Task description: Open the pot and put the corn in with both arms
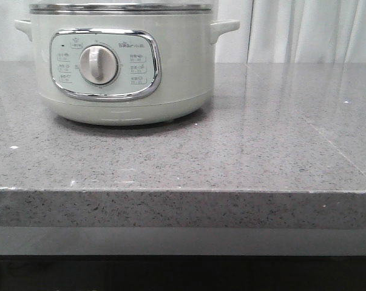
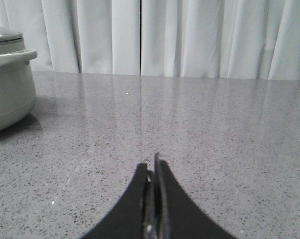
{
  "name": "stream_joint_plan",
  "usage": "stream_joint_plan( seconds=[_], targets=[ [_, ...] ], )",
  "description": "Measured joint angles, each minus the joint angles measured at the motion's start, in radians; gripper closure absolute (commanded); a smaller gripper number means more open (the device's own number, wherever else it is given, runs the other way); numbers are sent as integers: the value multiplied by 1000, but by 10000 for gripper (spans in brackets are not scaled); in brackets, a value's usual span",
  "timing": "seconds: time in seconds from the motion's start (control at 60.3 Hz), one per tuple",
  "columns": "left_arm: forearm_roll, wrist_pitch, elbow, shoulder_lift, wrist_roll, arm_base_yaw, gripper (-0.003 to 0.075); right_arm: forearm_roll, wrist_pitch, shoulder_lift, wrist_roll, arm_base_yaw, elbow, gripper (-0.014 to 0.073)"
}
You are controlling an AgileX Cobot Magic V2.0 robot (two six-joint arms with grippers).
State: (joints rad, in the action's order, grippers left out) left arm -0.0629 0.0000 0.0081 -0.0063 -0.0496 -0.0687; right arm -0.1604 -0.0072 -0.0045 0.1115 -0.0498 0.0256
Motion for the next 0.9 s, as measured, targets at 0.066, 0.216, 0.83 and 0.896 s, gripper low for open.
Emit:
stream_joint_plan(
  seconds=[0.066, 0.216, 0.83, 0.896],
  targets=[
    [0, -6, 0, 0, 0, 0, 741, 0, 7, -4, 0, 6, 2, 713],
    [0, -6, 0, 0, 0, 0, 741, 0, 57, -6, 0, 13, 2, 713],
    [0, -6, 0, 0, 0, 0, 741, 0, 81, -6, 0, 20, 2, 713],
    [0, -6, 0, 0, 0, 0, 741, 0, 81, -6, 0, 31, 2, 713]
  ],
)
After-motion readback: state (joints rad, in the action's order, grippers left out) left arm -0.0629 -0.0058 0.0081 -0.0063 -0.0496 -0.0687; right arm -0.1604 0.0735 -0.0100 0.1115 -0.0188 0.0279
